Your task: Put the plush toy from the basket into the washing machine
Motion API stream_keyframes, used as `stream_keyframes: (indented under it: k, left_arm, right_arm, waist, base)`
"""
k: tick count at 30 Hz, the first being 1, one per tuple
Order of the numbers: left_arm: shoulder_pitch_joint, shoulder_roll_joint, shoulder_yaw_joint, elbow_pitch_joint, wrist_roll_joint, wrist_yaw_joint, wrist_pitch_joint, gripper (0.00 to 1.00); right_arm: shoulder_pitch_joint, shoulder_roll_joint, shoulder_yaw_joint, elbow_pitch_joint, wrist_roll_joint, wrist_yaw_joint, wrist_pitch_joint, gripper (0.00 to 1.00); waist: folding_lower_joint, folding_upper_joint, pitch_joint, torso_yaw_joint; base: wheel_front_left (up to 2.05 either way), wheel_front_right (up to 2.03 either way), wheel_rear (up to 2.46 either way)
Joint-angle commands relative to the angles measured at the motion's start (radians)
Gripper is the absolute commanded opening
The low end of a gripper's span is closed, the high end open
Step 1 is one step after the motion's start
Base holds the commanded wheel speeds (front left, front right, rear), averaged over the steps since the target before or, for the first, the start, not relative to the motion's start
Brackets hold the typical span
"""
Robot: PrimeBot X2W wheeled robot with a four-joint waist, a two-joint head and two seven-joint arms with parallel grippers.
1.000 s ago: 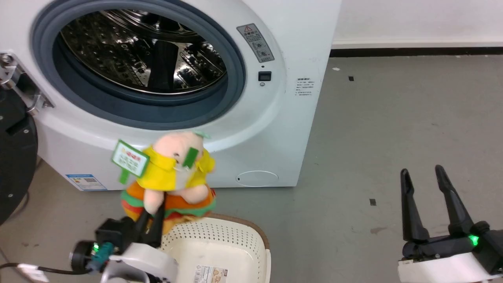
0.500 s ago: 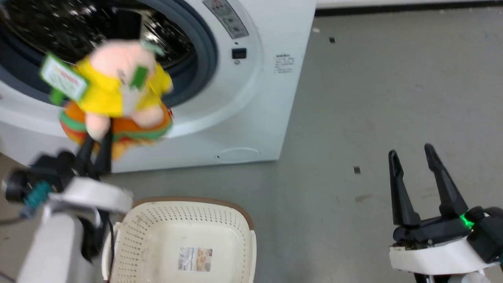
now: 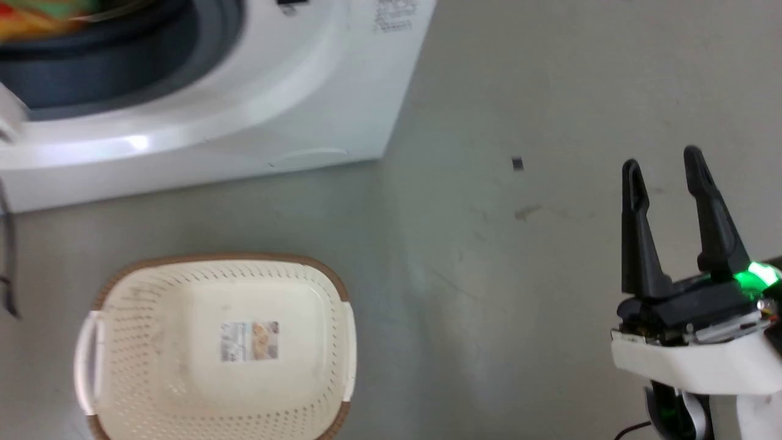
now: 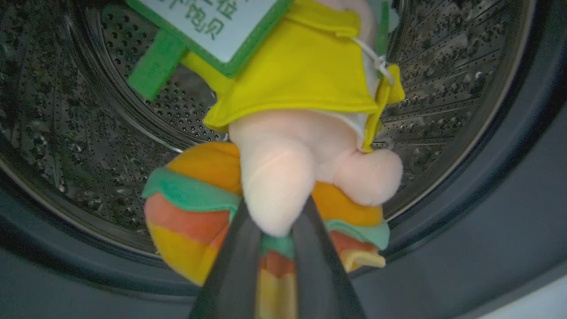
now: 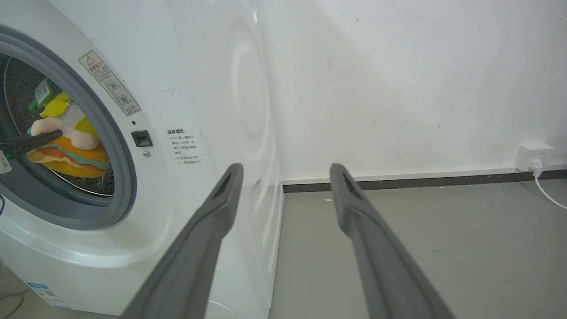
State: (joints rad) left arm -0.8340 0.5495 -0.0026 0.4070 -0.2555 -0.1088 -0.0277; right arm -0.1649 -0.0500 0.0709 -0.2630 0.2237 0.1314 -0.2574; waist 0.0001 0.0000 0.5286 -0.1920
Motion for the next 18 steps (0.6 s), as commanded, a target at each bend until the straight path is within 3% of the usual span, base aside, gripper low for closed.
stream_keyframes:
  k: [1, 9, 18]
  left_arm:
    - [-0.074, 0.032, -0.012, 0.025, 0.014, -0.007, 0.019, 0.0]
    - [-0.361, 0.119, -0.107, 0.163, 0.051, -0.019, 0.134, 0.0]
    - [-0.553, 0.126, -0.186, 0.321, 0.011, -0.021, 0.268, 0.0]
  right_arm:
    - [-0.032, 0.0, 0.007, -0.009, 0.015, -0.001, -0.004, 1.0]
    - [-0.079, 0.0, 0.012, -0.027, 0.059, -0.001, -0.004, 1.0]
    - [-0.115, 0.0, 0.028, -0.014, 0.077, -0.001, -0.004, 1.0]
  waist:
    - [-0.0001, 0.0, 0.102, -0.065]
    - [-0.0001, 0.0, 0.221, -0.114]
    - [-0.0001, 0.0, 0.278, -0.14]
  base:
    - [0.0, 0.0, 0.0]
    - [0.0, 0.0, 0.0]
    - [0.0, 0.0, 0.0]
